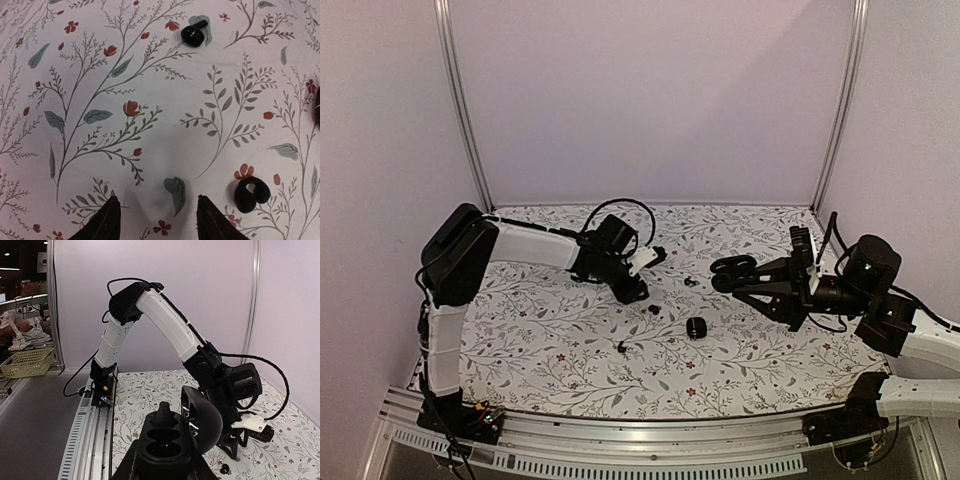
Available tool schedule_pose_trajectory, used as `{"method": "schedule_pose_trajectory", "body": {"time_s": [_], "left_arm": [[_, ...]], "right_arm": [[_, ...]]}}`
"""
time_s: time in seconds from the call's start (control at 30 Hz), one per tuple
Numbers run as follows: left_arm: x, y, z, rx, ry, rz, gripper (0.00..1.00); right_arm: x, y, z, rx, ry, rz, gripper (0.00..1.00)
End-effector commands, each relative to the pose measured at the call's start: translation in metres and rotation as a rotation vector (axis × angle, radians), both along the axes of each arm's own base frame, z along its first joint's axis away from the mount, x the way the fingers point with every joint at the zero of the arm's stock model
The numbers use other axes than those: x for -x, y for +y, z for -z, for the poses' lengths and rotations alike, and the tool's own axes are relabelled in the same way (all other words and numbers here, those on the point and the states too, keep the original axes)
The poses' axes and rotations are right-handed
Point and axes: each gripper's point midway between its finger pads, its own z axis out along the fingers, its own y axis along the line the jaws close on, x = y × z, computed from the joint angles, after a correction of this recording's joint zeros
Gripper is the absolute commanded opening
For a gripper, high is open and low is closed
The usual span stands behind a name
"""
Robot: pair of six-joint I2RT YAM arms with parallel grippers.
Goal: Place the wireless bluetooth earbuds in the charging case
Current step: Adjust the right earbud at the center of the board.
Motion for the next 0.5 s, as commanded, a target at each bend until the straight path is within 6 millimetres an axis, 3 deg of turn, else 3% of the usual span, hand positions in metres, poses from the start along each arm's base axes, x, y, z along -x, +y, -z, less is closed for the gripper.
{"method": "schedule_pose_trajectory", "body": {"time_s": [0.0, 0.47], "left_arm": [[-0.005, 0.003, 0.005, -0.029, -0.003, 0.002, 0.51], [0.032, -0.003, 0.012, -0.027, 0.038, 0.064, 0.49]], "right_arm": [[-0.001, -0.001, 0.0, -0.005, 0.006, 0.008, 0.12], [-0.001, -0.001, 0.0, -0.005, 0.008, 0.006, 0.12]]}}
